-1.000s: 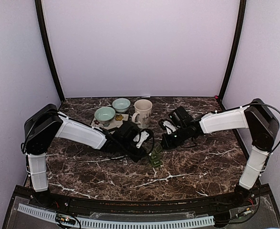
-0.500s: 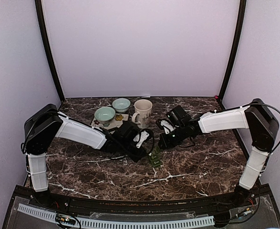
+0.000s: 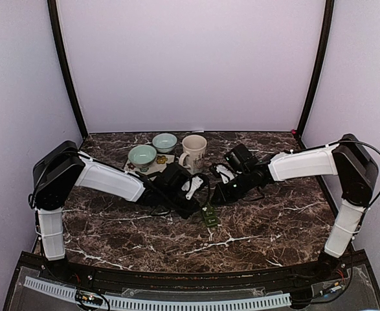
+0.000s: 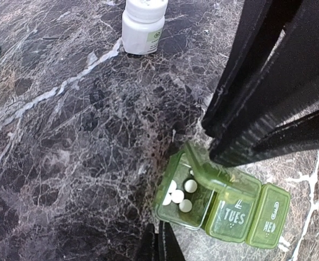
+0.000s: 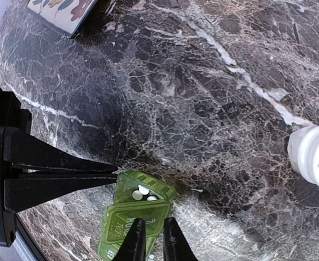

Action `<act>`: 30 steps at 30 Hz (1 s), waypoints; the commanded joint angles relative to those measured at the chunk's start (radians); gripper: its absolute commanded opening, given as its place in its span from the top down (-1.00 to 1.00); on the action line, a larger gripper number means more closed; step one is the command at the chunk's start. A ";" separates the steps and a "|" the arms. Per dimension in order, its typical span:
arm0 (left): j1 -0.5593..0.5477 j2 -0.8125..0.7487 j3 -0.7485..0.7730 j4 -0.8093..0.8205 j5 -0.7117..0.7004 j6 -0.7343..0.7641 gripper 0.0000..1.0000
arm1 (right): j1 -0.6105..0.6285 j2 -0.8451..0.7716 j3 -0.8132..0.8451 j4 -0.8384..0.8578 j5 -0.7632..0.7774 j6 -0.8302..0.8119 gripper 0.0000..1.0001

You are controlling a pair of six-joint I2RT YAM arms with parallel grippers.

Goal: Sort the pills into containers
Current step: Close the lid of the pill container on the pill container.

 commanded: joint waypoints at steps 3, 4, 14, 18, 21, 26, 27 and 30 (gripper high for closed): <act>0.009 0.000 0.016 0.006 0.011 0.003 0.96 | 0.012 0.002 0.027 0.005 -0.015 -0.005 0.65; 0.010 -0.001 0.015 0.005 0.011 0.003 0.96 | 0.013 0.003 0.027 0.005 -0.016 -0.004 0.62; 0.011 0.000 0.009 0.010 0.015 -0.003 0.96 | 0.013 0.028 0.034 -0.004 -0.036 -0.002 0.48; 0.011 -0.002 0.005 0.013 0.016 -0.004 0.96 | 0.013 0.038 0.037 -0.003 -0.045 0.003 0.44; 0.011 -0.003 0.003 0.016 0.016 -0.005 0.96 | 0.013 0.044 0.039 -0.005 -0.048 0.003 0.42; 0.011 -0.003 0.003 0.018 0.019 -0.005 0.96 | 0.013 0.052 0.041 -0.002 -0.056 0.005 0.41; 0.011 -0.003 0.003 0.018 0.019 -0.005 0.96 | 0.012 0.053 0.042 -0.002 -0.057 0.006 0.41; 0.011 -0.003 0.003 0.018 0.021 -0.005 0.96 | 0.013 0.060 0.048 -0.001 -0.065 0.007 0.40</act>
